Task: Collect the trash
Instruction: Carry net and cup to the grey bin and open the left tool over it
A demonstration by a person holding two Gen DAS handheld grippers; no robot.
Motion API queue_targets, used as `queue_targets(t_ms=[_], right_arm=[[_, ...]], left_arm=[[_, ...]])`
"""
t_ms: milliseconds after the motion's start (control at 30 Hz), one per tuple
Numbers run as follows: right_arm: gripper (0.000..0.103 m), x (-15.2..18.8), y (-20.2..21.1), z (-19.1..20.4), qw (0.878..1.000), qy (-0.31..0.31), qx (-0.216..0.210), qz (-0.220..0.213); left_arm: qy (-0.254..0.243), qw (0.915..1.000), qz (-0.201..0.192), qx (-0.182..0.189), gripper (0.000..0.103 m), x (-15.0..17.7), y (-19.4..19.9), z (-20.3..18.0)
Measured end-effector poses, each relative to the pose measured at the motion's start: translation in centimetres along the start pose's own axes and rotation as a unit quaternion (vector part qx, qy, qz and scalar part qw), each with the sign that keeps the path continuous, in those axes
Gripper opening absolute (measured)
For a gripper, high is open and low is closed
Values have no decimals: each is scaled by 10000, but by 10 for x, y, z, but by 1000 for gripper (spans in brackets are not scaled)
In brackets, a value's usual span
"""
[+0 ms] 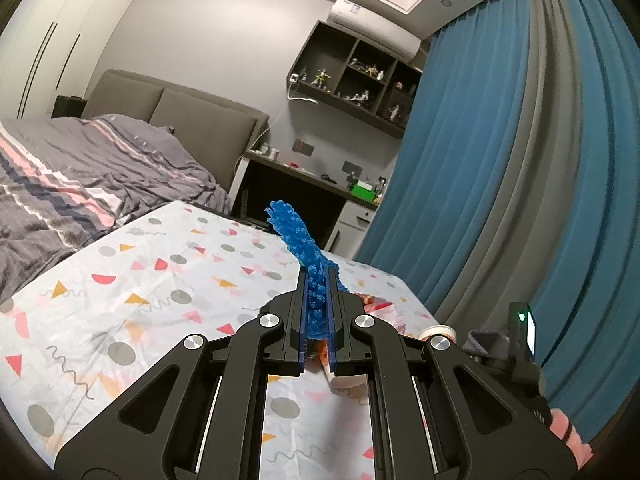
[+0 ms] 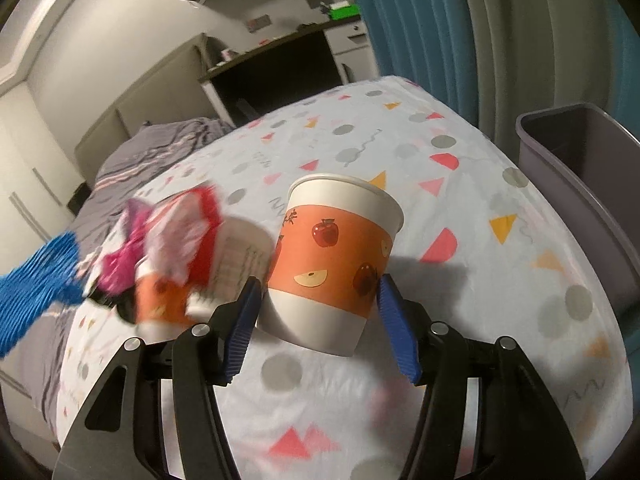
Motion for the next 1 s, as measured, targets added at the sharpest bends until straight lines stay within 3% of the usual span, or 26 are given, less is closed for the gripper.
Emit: queue_targets(t_ms=[633, 1000], right_arm=[[58, 19, 77, 10, 9951, 566, -446, -677], [58, 11, 99, -20, 9934, 426, -439, -973]], left_arm=[[-330, 9985, -138, 416, 7, -2, 23, -56], [-692, 9933, 125, 918, 7, 4, -9, -108]])
Point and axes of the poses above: each gripper's, at about its wrist camera, not at the fingertips, and y roughly against the way its jaws point, z to its left, x to its underside, the point moved 4 cm from there along -y, roughly the way its jaws point, and after that the axes turned 2 degrees about z, right-handed, at the moved point
